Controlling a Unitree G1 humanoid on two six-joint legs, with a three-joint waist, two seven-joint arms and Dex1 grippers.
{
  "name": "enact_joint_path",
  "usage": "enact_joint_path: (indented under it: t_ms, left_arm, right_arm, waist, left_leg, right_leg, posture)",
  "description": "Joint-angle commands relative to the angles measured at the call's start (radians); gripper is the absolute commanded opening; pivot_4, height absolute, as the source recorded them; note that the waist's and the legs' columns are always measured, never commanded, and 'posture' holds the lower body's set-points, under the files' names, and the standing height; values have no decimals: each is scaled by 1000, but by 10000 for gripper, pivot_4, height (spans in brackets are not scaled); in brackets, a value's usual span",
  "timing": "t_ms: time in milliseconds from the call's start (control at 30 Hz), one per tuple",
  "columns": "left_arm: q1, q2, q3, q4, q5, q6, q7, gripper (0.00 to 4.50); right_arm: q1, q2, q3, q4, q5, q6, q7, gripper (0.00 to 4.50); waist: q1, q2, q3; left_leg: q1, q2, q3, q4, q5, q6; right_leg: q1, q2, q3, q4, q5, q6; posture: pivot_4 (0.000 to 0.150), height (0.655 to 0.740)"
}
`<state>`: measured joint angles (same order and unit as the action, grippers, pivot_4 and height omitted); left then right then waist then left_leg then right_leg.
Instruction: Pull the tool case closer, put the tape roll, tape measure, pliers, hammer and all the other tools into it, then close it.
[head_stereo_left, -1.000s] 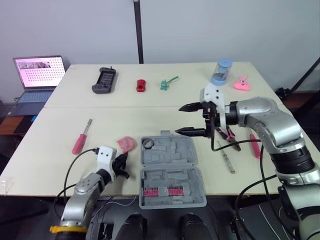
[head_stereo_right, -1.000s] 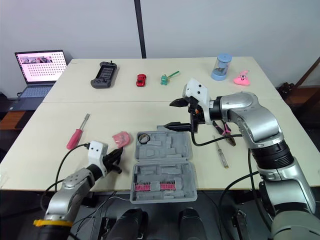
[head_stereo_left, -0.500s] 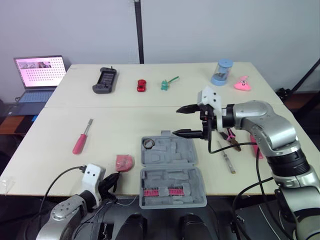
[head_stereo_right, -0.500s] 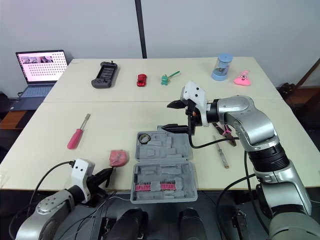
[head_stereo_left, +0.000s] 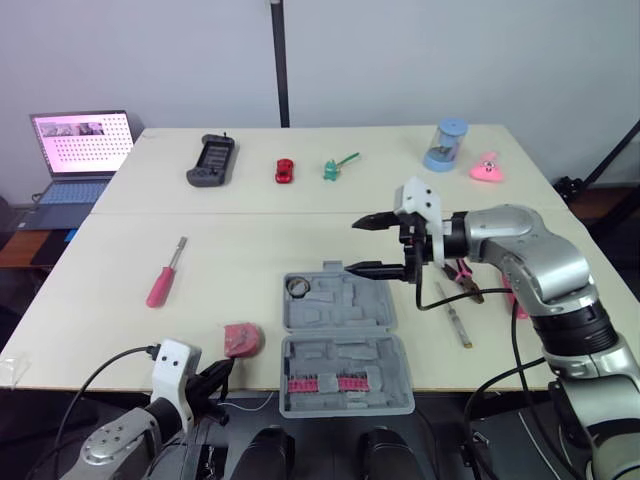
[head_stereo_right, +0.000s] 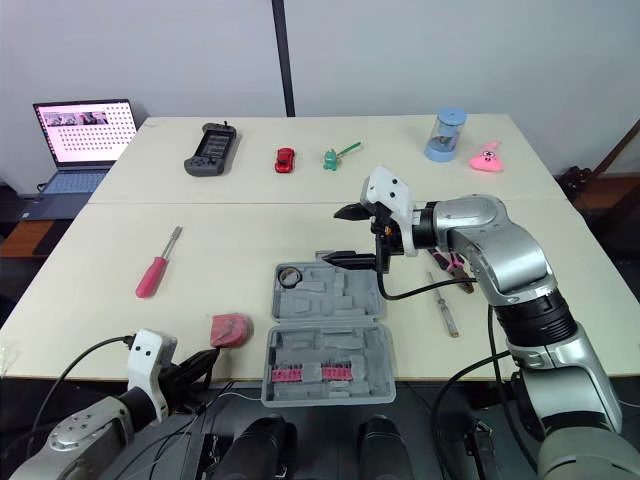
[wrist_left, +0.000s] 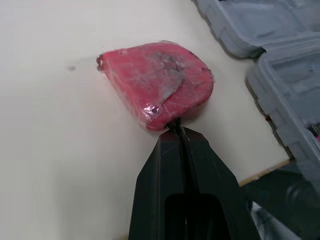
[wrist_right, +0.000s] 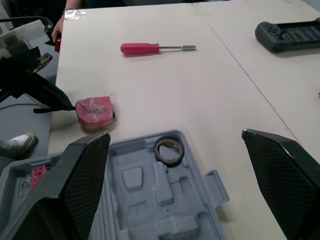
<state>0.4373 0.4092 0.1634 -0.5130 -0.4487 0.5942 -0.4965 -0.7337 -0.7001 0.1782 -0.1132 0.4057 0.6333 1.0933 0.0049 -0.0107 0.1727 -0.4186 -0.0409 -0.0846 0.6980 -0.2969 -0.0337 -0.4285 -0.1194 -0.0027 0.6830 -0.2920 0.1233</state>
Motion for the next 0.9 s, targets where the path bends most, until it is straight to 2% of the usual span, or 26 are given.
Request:
enact_joint_path:
  t_ms: [33, 67, 133, 200, 300, 400, 600, 767, 900]
  left_arm:
    - [11, 4, 24, -37, -48, 2, -23, 5775]
    - [14, 12, 24, -37, -52, 2, -31, 7890]
    - [18, 28, 28, -36, -50, -12, -51, 17541]
    - [25, 54, 41, -34, -52, -32, -85, 29509]
    - [46, 116, 56, -19, -20, -129, -173, 44332]
    - [31, 145, 110, 10, -56, -246, -277, 44758]
    - [-117, 303, 135, 184, -40, -330, -459, 44758]
    - [-294, 410, 55, 375, 25, -424, -621, 44758]
    - [-425, 414, -54, 491, 79, -494, -717, 44758]
  right_arm:
    - [-14, -5, -24, -12, -4, -18, 2, 45000]
    - [-16, -2, -23, -10, -6, -19, 2, 45000]
    - [-18, 2, -22, -7, -9, -22, 2, 45000]
    - [-18, 3, -24, -7, -11, -22, 2, 45000]
    - [-12, 1, -26, -8, -12, -24, 1, 45000]
    - [-3, -1, -31, -15, -9, -20, -3, 45000]
    - [29, -8, -35, -77, 32, 3, 26, 45000]
    - [58, -36, -51, -158, 106, 64, 70, 45000]
    - [87, -65, -63, -221, 161, 117, 84, 45000]
  waist:
    - [0, 0, 0]
    - [0, 0, 0]
    - [0, 0, 0]
    - [0, 0, 0]
    - [0, 0, 0]
    - [0, 0, 0]
    - [5, 1, 0]
    - [2, 1, 1]
    - [-1, 2, 1]
  left_leg:
    - [0, 0, 0, 0, 0, 0]
    - [0, 0, 0, 0, 0, 0]
    - [0, 0, 0, 0, 0, 0]
    - [0, 0, 0, 0, 0, 0]
    - [0, 0, 0, 0, 0, 0]
    - [0, 0, 0, 0, 0, 0]
    - [-1, 1, 0, 0, 0, 0]
    - [-1, 0, 0, 0, 0, 0]
    - [-1, 0, 0, 0, 0, 0]
  right_leg:
    - [0, 0, 0, 0, 0, 0]
    - [0, 0, 0, 0, 0, 0]
    - [0, 0, 0, 0, -1, -1]
    - [0, 0, 0, 0, -1, -1]
    - [0, 0, 0, 0, -1, -2]
    - [0, 0, 0, 0, -1, -2]
    - [0, 0, -1, 0, -1, -3]
    - [-1, 0, -1, -1, 1, 0]
    - [-1, 1, -1, -1, 1, 1]
  posture:
    - [1500, 6753]
    - [1500, 6753]
    - [1500, 6753]
    - [1500, 6753]
    - [1500, 6753]
    - [1500, 6753]
    - [1500, 6753]
    - [1500, 6753]
    - [1500, 6753]
